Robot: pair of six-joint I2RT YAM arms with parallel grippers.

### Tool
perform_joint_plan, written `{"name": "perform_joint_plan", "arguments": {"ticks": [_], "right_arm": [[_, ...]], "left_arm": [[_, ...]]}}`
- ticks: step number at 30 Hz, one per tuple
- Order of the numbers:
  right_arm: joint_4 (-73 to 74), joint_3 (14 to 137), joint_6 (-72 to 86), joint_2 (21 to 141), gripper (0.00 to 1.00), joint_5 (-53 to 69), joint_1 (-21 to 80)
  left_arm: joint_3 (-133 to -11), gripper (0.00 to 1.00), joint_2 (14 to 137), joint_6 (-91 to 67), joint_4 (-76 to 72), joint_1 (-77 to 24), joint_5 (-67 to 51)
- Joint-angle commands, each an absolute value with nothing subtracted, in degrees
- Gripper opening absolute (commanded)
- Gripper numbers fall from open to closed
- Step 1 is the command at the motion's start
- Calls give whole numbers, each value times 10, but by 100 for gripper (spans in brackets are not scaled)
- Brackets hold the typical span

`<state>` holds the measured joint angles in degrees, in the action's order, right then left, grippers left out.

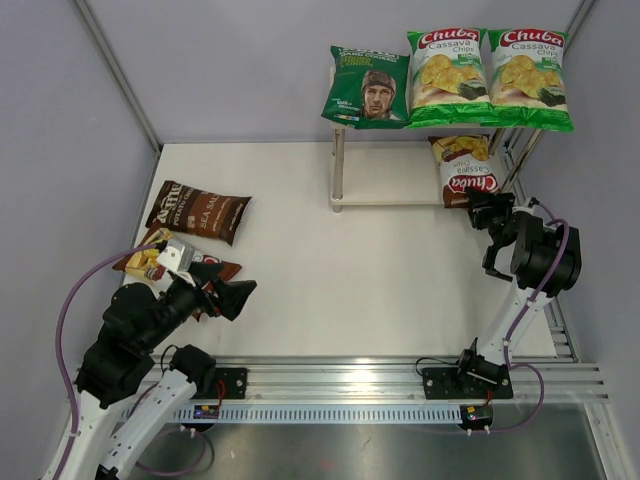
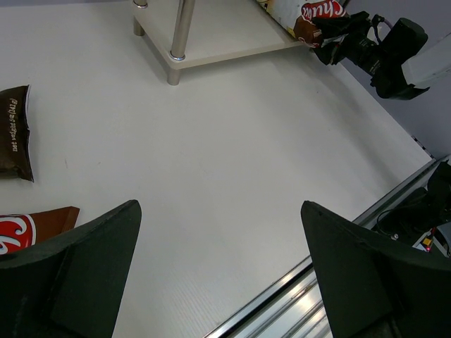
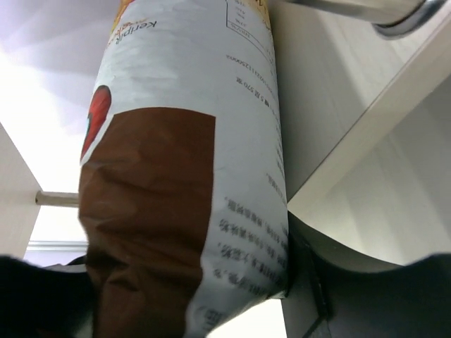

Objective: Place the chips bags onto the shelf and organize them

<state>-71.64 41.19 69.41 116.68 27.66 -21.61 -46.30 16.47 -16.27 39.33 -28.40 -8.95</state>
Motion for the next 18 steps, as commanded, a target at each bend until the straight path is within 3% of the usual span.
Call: {"name": "perform_joint_plan", "arguments": {"ticks": [1, 18], "right_arm": [[-702, 404, 713, 1160, 57, 233, -221], [-676, 481, 744, 1205, 58, 270, -252]], "left_arm": [[-461, 99, 157, -155, 369, -286, -80], [-461, 99, 162, -157, 370, -286, -76]]}}
